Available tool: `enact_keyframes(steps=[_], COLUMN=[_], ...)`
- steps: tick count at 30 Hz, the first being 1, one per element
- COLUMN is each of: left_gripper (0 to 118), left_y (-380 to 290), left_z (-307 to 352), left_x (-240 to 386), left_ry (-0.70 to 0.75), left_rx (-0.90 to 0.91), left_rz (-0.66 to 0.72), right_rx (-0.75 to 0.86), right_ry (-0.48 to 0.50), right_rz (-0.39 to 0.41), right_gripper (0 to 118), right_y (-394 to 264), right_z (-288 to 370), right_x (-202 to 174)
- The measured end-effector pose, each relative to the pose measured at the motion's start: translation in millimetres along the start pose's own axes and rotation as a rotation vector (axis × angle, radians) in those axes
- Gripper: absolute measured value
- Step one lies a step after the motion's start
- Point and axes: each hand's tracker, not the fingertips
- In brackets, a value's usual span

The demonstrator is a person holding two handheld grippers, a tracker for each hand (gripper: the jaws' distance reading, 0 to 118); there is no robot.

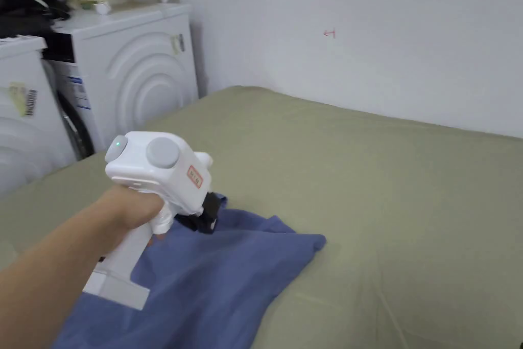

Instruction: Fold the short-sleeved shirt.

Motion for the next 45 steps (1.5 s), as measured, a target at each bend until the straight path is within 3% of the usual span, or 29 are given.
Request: enact_keyframes(steps=[1,3,4,12,14,15,16,17,19,21,27,35,40,45], left_gripper=[7,94,118,115,84,77,58,8,7,7,7,7,7,7], left_y=[2.9,1.2,-1.9,-8.1,-11.7,-10.9,-14.0,-11.8,-2.8,4.3,44.4,68.5,27.1,-36.3], left_z=[-16.8,-46.1,-59.3,-110.1,-115.5,-112.4,-104.1,-99.0,-87.3,-69.5,-18.4,-10.9,-35.0,-62.1], left_x=[-1.4,-4.2,-3.7,15.4,17.0,21.0,20.9,20.0,15.8,20.9,108.4,354.0,521.3,636.6], left_ry=[-0.012,-0.07,-0.099,0.018,0.0,0.035,0.068,0.033,0.031,0.011,-0.056,-0.357,-0.537,-0.609], left_rx=[-0.014,-0.039,-0.069,-0.144,-0.152,-0.156,-0.107,-0.119,-0.064,-0.047,0.076,0.107,0.03,-0.064], left_rz=[0.006,0.041,0.026,-0.063,-0.053,-0.025,-0.014,-0.028,-0.063,-0.013,-0.216,-0.571,-0.801,-0.933], right_rx=[-0.02,-0.044,-0.047,-0.082,-0.081,-0.08,-0.081,-0.085,-0.092,-0.097,-0.085,-0.02,0.012,0.011], right_ry=[0.005,0.014,0.013,0.063,0.067,0.068,0.065,0.063,0.061,0.058,0.048,-0.033,-0.151,-0.252], right_rz=[-0.011,-0.037,-0.03,-0.056,-0.051,-0.05,-0.047,-0.049,-0.056,-0.075,-0.1,-0.195,-0.242,-0.288], right_gripper=[0,0,0,0,0,0,0,0,0,0,0,0,0,0], right_y=[-4.5,-12.0,-15.4,-32.2,-36.8,-39.3,-41.0,-43.0,-47.2,-49.7,-54.2,-54.9,-60.2,-74.7], right_z=[-3.7,-9.7,-10.7,-8.6,-4.7,-2.6,-0.3,2.1,8.0,15.6,44.0,106.8,156.4,195.4], right_x=[5.5,13.6,13.4,15.8,14.1,13.4,13.0,13.6,15.8,18.9,32.0,68.3,97.5,122.9])
